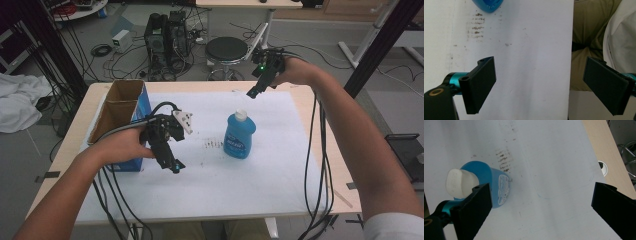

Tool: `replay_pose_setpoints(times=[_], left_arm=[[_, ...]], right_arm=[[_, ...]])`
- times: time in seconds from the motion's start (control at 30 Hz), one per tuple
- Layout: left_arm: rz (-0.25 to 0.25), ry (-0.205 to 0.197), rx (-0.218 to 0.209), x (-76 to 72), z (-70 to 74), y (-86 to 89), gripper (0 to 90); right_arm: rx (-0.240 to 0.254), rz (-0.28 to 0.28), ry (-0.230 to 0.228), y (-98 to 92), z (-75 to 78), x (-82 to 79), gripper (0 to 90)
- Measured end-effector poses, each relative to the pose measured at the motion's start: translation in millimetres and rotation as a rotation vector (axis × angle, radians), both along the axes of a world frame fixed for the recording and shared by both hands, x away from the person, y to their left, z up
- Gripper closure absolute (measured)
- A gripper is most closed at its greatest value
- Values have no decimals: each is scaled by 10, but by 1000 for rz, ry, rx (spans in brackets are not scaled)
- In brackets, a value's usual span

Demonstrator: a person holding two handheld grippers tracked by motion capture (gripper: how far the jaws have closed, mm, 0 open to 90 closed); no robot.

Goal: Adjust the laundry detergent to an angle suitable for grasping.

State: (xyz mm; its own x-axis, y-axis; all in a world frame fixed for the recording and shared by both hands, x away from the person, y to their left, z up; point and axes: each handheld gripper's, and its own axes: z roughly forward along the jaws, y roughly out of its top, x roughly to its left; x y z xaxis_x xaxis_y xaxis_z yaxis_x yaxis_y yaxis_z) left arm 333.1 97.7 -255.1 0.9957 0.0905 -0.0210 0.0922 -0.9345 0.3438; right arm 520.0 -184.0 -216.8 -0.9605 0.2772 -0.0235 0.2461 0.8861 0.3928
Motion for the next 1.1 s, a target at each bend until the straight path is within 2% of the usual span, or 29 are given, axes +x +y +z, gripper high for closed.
replay_pose_setpoints(times=[0.2, 0.23, 0.27, 0.37, 0.67, 0.77, 0.93, 1.1], left_arm=[[1, -2, 3, -3, 2, 4, 114], [16, 3, -9, -13, -10, 2, 113], [1, 3, 2, 0, -9, 5, 113], [5, -1, 8, 9, -19, 10, 114], [10, -3, -1, 8, -21, 31, 114], [28, -1, -13, -14, -21, 29, 114], [19, -6, 1, -27, 4, 29, 114], [36, -5, -15, -45, -3, 21, 114]], right_arm=[[3, 0, 1, -10, 3, 3, 22], [4, -1, 3, -12, 3, 3, 22], [4, -1, 3, -12, 3, 3, 22], [2, -1, 4, -16, -3, 7, 22], [1, 2, 2, -34, 8, -6, 22], [5, 0, 2, -35, 23, -17, 22], [7, 2, -1, -38, 27, -29, 22], [9, 0, 0, -46, 37, -36, 22]])
